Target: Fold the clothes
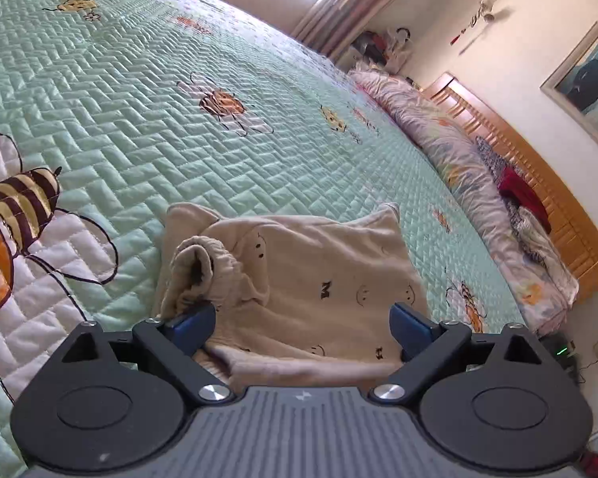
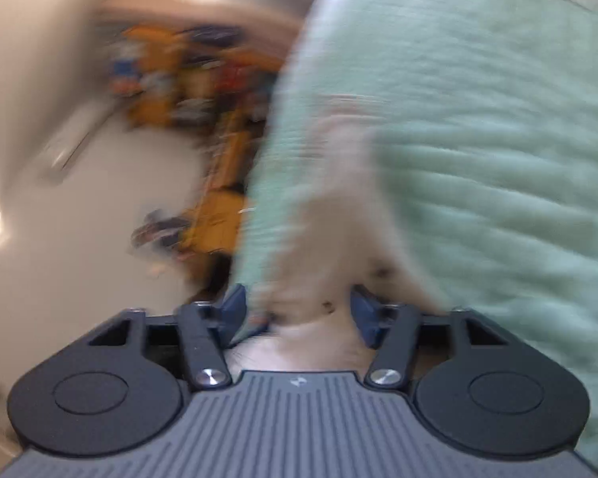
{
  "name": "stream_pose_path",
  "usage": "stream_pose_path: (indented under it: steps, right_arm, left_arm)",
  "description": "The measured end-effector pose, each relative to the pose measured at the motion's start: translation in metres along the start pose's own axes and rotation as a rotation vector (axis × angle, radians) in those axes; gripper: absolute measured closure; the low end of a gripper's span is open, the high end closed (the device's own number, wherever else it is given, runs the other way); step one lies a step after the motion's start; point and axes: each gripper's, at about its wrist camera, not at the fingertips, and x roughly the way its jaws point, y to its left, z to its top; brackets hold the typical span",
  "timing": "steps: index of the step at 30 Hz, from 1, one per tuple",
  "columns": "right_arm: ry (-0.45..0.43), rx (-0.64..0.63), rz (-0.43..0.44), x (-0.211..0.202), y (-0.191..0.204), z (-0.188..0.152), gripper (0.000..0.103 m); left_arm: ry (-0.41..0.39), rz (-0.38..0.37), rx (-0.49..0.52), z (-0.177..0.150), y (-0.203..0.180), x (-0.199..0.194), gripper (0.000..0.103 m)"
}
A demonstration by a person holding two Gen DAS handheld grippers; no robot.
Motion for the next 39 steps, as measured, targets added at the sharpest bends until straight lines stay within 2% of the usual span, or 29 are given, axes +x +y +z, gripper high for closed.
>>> stream_pose_path:
  steps: [2,4,6,8,11,14,16,20,22,24,26,31,34,35,36,37,39]
  right_arm:
    - [-0.007,0.030,0.005,-0.004,-0.013,-0.003,0.102]
    - [0.008,-0.005,0.005,-0.005,-0.003,-0.005,0.093]
    - [0.021,-0.080,0.018,-0.005,0.017,-0.005,0.061]
    - [0.048,-0.158,0.059,-0.004,0.038,-0.009,0.050]
    - [0.159,-0.286,0.117,0.011,0.062,-0.024,0.049]
    - [0.289,-0.373,0.095,0.037,0.061,-0.047,0.049]
    - [0.290,-0.431,0.068,0.043,0.064,-0.053,0.058]
    - [0.256,-0.529,0.036,0.044,0.078,-0.055,0.057]
    - [0.209,-0.484,0.078,0.039,0.084,-0.035,0.055]
    - [0.151,-0.420,0.108,0.036,0.089,-0.013,0.047]
    - [0.106,-0.360,0.072,0.043,0.088,0.014,0.046]
    - [0.113,-0.200,0.019,0.080,0.067,0.080,0.046]
    - [0.090,-0.126,-0.061,0.102,0.040,0.105,0.047]
    - [0.074,-0.102,-0.096,0.106,0.030,0.109,0.061]
    - [0.064,-0.078,-0.113,0.109,0.020,0.111,0.086]
    - [0.053,-0.053,-0.131,0.112,0.011,0.113,0.100]
    - [0.040,-0.052,-0.113,0.112,0.004,0.111,0.103]
  left_arm:
    - [0.002,-0.010,-0.011,-0.001,0.000,-0.004,0.008]
    - [-0.001,-0.026,-0.036,-0.001,0.000,-0.011,0.007]
    - [-0.005,-0.029,-0.043,-0.002,-0.003,-0.022,0.002]
    - [-0.005,-0.016,-0.021,-0.005,-0.009,-0.031,0.002]
    - [0.003,0.000,0.002,-0.009,-0.011,-0.035,0.001]
    - [-0.014,-0.001,-0.025,-0.012,-0.003,-0.034,0.001]
    - [-0.047,-0.018,-0.048,-0.015,0.005,-0.038,0.001]
    - [-0.059,0.025,-0.018,-0.019,0.003,-0.044,0.001]
    - [-0.053,0.021,0.027,-0.023,-0.003,-0.045,0.001]
    - [-0.041,0.028,0.076,-0.026,-0.009,-0.045,0.001]
    - [-0.032,0.063,0.108,-0.028,-0.011,-0.041,0.001]
    - [-0.059,0.079,0.068,-0.022,-0.004,-0.042,0.001]
    - [-0.053,0.175,0.052,-0.014,0.005,-0.035,0.001]
    - [-0.040,0.190,0.038,-0.013,0.010,-0.030,0.001]
    - [-0.036,0.190,0.018,-0.012,0.015,-0.028,0.001]
    - [-0.042,0.184,0.009,-0.012,0.016,-0.028,0.001]
    - [-0.055,0.173,0.007,-0.011,0.016,-0.032,0.001]
